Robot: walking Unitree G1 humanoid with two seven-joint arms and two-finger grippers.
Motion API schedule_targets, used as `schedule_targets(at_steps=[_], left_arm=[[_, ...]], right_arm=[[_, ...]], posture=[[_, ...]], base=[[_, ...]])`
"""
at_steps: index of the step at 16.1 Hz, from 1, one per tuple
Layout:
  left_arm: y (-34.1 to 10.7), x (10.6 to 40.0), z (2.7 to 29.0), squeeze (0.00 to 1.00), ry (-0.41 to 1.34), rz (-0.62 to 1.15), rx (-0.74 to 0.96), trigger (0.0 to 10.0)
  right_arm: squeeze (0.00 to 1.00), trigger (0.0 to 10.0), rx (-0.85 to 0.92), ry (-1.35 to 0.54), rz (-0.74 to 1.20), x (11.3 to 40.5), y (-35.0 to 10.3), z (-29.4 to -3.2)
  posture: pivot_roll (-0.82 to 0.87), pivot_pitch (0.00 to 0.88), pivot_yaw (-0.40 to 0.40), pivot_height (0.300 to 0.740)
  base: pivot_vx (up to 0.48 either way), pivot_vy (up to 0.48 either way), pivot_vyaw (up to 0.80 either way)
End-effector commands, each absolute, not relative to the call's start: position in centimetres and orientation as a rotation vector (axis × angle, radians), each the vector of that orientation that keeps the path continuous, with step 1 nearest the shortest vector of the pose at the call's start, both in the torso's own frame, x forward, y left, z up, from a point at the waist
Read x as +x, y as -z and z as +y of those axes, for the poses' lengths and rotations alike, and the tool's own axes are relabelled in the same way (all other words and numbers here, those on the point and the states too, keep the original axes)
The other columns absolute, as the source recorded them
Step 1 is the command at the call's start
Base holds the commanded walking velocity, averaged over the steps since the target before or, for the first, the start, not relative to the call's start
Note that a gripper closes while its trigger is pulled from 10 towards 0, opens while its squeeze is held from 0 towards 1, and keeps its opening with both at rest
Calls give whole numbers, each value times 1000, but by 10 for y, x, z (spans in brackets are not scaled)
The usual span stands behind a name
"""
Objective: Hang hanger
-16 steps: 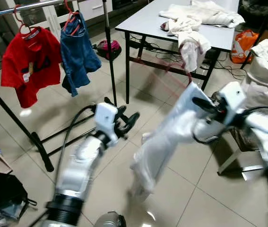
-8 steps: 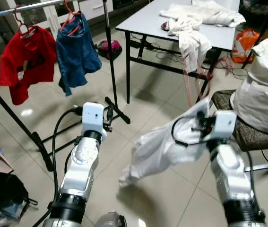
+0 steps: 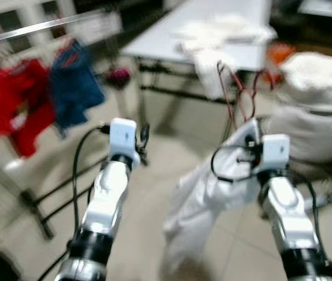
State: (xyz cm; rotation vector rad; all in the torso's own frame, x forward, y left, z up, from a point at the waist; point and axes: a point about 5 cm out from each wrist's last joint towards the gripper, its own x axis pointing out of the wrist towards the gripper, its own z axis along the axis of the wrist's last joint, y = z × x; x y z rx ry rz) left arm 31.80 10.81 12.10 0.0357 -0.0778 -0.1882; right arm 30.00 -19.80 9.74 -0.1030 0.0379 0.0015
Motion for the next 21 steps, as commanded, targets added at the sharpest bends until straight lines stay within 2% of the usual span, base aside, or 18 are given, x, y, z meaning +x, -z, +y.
schedule_targets(at_steps=[1,5,9,21], left_arm=[[-119,319,107,0,190,-72,53,10000],[-118,321,112,0,151,-67,54,10000],[-118,321,113,0,139,-63,44,10000],[-118,327,104,0,151,-36,87,10000]], right_arm=[[0,0,-88,-7,22,305,-104,-195],[0,0,-86,-53,53,301,-95,-184],[0,0,-92,-51,43,302,-97,-186],[0,0,-115,-78,32,311,-107,-200]], posture=[[-108,0,78,740],[-101,0,77,740],[-100,0,77,740],[-108,0,81,740]], base=[[480,0,0],[480,0,0],[428,0,0],[0,0,491]])
